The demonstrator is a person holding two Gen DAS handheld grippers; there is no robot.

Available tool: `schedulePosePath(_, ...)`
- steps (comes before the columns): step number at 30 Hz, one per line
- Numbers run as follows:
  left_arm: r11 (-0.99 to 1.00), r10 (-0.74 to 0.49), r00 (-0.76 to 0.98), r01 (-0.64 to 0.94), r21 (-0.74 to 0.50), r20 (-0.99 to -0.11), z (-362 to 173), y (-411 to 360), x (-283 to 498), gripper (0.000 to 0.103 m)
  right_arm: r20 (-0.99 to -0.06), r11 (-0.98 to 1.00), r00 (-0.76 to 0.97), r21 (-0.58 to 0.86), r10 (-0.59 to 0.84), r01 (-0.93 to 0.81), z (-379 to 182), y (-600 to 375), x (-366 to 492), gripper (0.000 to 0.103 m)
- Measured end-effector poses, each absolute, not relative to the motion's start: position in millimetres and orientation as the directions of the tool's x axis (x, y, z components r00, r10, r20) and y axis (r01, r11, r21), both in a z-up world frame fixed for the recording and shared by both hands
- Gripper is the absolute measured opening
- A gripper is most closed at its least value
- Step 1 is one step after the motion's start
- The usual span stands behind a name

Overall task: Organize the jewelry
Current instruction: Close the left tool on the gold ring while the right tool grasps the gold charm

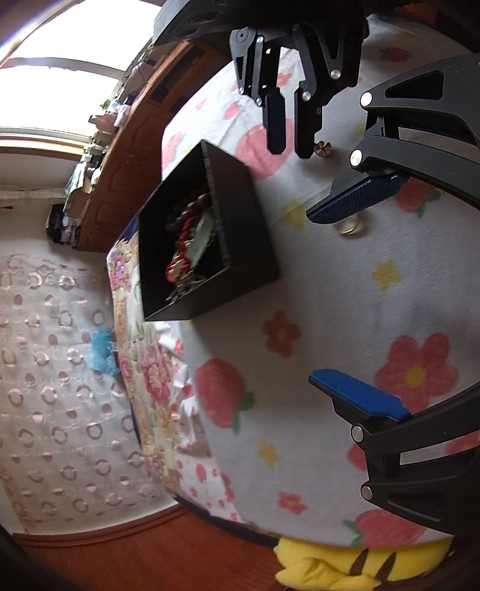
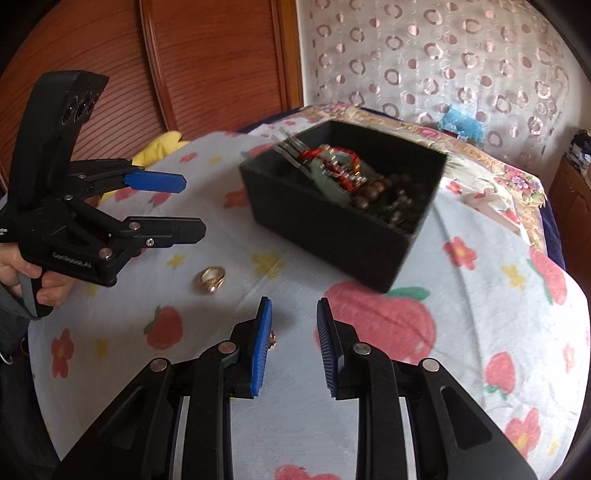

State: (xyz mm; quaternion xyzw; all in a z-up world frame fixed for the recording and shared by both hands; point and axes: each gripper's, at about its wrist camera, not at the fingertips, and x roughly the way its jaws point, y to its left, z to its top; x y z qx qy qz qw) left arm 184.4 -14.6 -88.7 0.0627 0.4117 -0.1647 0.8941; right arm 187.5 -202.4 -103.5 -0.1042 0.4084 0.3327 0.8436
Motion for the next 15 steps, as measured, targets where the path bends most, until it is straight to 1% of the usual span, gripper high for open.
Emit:
schedulePosePath(6,0.931,-0.254,0.572,0.364,-0.036,-0.78,-100.3,-18.6,176.3,0.078,-0.764,0.747,0.448,0.065,0.464,-0.662,-103.7,-193.9,176.4,0.027)
schedulePosePath(11,0.922,-0.261,0.555,0.385,-0.034,-0.79,-104.2,-25.4,170.3,0.078,-0.743,0.75,0.456,0.092,0.49,-0.655,-93.8,-199.5,167.9,0.027)
schedulePosePath(15,0.916,-0.264,0.545,0.4,-0.03,-0.796,-105.1,-30.9,168.7,0.078,-0.748,0.733,0.433,0.102,0.503,-0.673,-94.3,-197.0,159.6,0.027)
